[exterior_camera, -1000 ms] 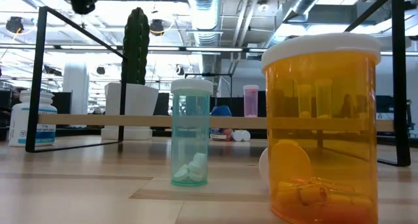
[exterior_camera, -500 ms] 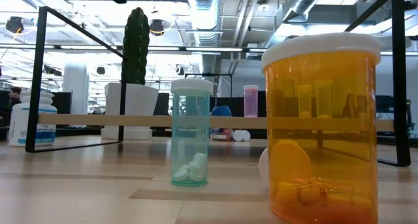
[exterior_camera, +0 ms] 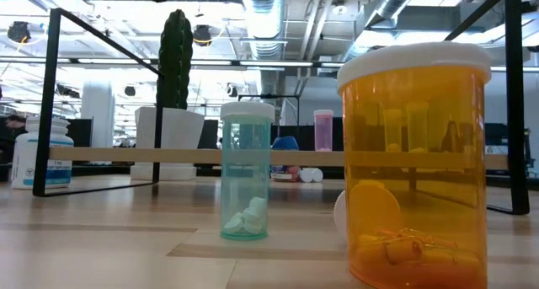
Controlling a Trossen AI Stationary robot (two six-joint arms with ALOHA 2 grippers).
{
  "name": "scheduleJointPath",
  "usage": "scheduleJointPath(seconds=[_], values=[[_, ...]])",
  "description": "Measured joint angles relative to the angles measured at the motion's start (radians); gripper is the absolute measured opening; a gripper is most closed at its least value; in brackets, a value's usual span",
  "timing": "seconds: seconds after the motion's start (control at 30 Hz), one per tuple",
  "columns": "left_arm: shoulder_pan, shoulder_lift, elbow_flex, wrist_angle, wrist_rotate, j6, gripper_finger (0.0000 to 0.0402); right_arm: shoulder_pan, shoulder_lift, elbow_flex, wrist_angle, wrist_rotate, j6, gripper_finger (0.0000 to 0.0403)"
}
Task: Pick and place medicine bottles onto shelf by color
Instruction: Put the orange pill bottle on the shelf
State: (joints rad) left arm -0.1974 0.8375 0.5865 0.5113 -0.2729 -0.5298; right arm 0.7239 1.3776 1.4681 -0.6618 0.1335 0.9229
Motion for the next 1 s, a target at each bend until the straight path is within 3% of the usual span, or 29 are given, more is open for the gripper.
scheduleJointPath(seconds=[0.4,0.5,0.6,0.8,1.0], values=[[0.000,0.000,0.000,0.026,0.005,-0.091,0.0393,-0.052,0.031,0.000,0.107,-0.038,0.126,0.0164],[0.000,0.000,0.000,0.026,0.037,-0.106,0.0393,-0.072,0.048,0.000,0.149,-0.149,0.128,0.0164],[0.000,0.000,0.000,0.025,0.093,-0.110,0.0393,-0.080,0.045,0.000,0.079,-0.239,0.231,0.0159],[0.000,0.000,0.000,0.030,0.196,-0.150,0.0393,-0.004,0.035,0.000,-0.264,-0.275,0.543,0.0151],[0.000,0.000,0.000,0.063,0.242,-0.187,0.0393,0.066,0.102,0.000,-0.393,-0.273,0.754,0.0151]])
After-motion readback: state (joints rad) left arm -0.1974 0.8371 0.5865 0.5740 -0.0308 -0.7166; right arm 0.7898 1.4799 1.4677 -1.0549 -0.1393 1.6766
